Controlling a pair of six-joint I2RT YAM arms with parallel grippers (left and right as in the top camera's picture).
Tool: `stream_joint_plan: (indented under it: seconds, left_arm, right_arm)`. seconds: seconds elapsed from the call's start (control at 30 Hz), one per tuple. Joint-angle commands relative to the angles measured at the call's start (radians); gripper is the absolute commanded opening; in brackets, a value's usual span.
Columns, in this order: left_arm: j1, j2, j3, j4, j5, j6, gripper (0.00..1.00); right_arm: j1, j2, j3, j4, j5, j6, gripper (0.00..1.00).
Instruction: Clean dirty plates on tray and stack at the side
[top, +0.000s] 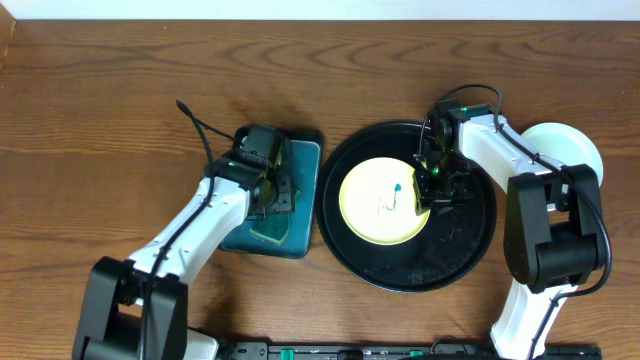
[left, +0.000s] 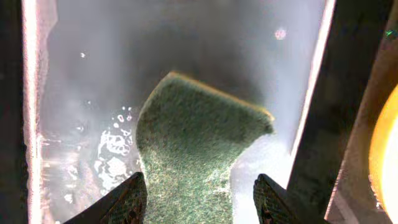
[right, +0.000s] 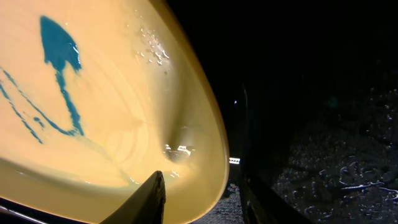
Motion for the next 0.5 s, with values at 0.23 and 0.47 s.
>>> stream_joint_plan:
  seconds: [0.23,0.47]
  left_arm:
    - [0.002,0.0,-0.047,0.014,-0.008,-0.002,0.57]
    - [0.002,0.011,-0.08,0.049,-0.008,-0.002,0.57]
  right_arm:
    - [0.01,0.01,-0.005,-0.001,-0.002,0.012,0.38]
    - [0.01,0.01,-0.005,-0.001,-0.002,0.013,0.37]
